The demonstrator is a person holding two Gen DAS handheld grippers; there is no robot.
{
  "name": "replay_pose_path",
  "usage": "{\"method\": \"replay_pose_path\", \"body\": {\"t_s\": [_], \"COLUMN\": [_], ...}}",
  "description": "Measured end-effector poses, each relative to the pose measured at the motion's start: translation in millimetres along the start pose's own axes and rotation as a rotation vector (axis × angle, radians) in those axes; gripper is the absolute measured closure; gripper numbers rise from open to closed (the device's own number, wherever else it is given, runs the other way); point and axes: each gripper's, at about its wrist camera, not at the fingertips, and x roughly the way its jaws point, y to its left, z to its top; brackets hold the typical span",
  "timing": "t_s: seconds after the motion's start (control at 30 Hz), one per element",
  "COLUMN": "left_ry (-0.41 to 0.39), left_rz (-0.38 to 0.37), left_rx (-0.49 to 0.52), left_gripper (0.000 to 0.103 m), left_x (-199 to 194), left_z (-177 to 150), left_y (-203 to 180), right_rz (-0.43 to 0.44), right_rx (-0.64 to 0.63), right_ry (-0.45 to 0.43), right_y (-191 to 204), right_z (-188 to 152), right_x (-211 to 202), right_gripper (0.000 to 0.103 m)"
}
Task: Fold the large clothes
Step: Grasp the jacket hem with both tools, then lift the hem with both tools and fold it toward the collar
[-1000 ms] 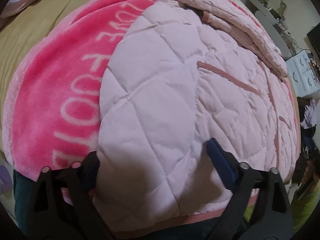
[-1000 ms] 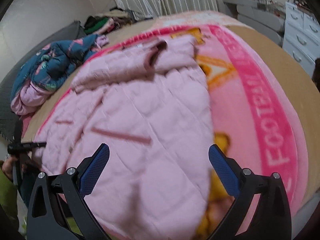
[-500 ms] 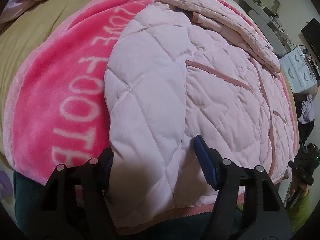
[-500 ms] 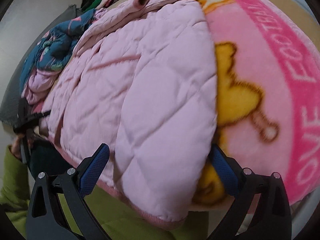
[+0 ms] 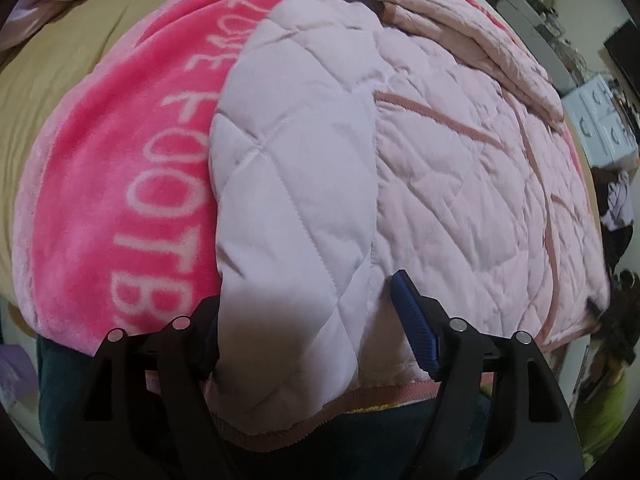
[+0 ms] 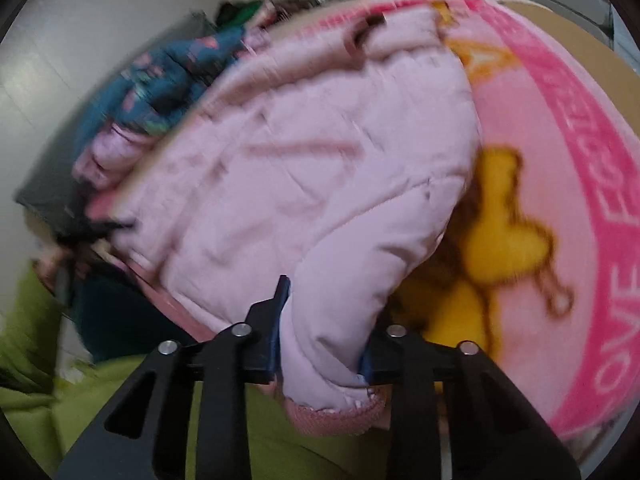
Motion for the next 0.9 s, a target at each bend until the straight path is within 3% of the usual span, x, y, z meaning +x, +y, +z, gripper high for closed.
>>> {"method": "replay_pose_path", "body": {"t_s": [0.17, 0.37, 0.63, 0.9], "left_ry": [-0.043, -0.132, -0.281, -0.359], "left_rz": [-0.018, -0.066, -0.131, -0.196], "left_rx": [-0.007, -0.007, -0.01, -0.031], "left_gripper": [0.072, 0.089, 0.092, 0.092], "left_x": [-7.5, -29.4, -74.7, -95.2], "left_z": [-1.1, 4.7, 33.0, 56.8], "left_y": [1.2, -1.0, -21.2, -36.1], "right_rz": [0.09, 0.112, 0.112, 0.112], "right_rx": [-0.045, -0.061, -0.059, -0.026], "right_ry": [-0.133, -0.212, -0.301, -0.365], "right_y": [15.8, 25.3, 23.5, 13.4], "right_z": [41.9, 75.5, 97.8, 124.1], "right_x": [-25.6, -32.9, -42.4, -47.1], "right_gripper": [0.08, 0.08, 0.081, 0.081]}}
